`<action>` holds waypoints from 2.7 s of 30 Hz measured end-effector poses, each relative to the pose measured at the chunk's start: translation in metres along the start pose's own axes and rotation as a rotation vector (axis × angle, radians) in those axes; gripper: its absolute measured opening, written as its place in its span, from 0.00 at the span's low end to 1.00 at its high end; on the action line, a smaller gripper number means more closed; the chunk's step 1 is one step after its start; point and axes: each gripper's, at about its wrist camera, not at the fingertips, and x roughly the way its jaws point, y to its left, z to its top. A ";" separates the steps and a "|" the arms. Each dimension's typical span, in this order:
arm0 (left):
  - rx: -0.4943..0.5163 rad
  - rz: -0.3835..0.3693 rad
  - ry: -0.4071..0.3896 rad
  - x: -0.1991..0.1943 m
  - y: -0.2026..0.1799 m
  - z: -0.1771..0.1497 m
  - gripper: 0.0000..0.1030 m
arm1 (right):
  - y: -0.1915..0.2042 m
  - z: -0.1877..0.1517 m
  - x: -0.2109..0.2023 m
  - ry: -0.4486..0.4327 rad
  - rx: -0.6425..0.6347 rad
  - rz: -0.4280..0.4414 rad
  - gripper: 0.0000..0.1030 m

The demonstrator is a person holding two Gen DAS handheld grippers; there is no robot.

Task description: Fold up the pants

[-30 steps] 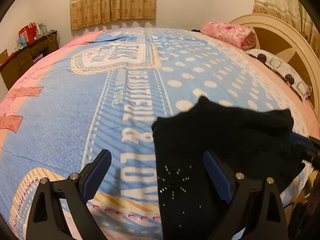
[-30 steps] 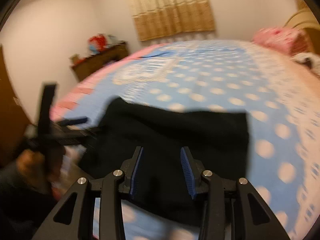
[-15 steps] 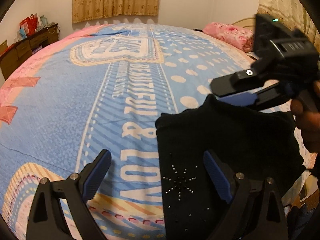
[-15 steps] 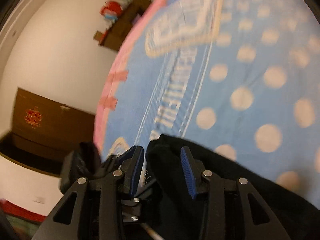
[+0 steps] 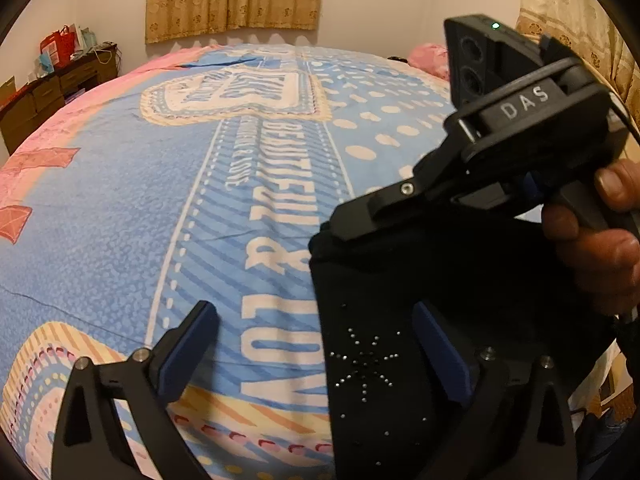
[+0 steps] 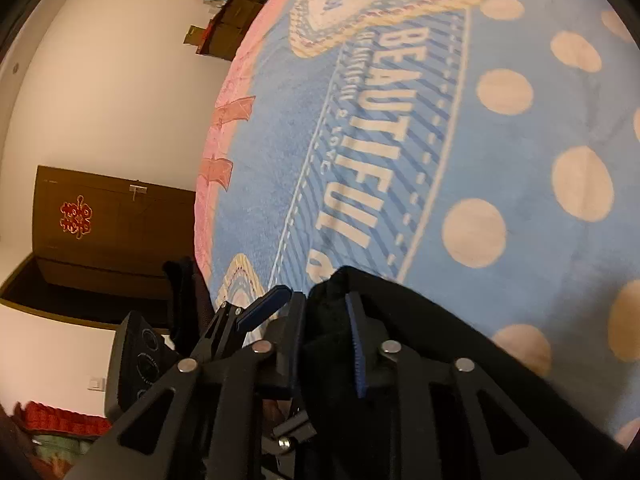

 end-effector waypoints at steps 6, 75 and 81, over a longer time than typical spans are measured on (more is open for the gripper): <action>0.001 -0.001 -0.008 0.000 0.000 -0.001 0.99 | -0.006 0.004 -0.018 -0.141 -0.004 -0.057 0.07; -0.047 -0.020 0.028 -0.021 0.006 -0.015 1.00 | -0.008 -0.205 -0.125 -0.588 -0.211 -0.605 0.69; -0.038 -0.047 0.028 -0.016 0.000 -0.018 1.00 | -0.055 -0.242 -0.171 -0.686 -0.049 -0.595 0.70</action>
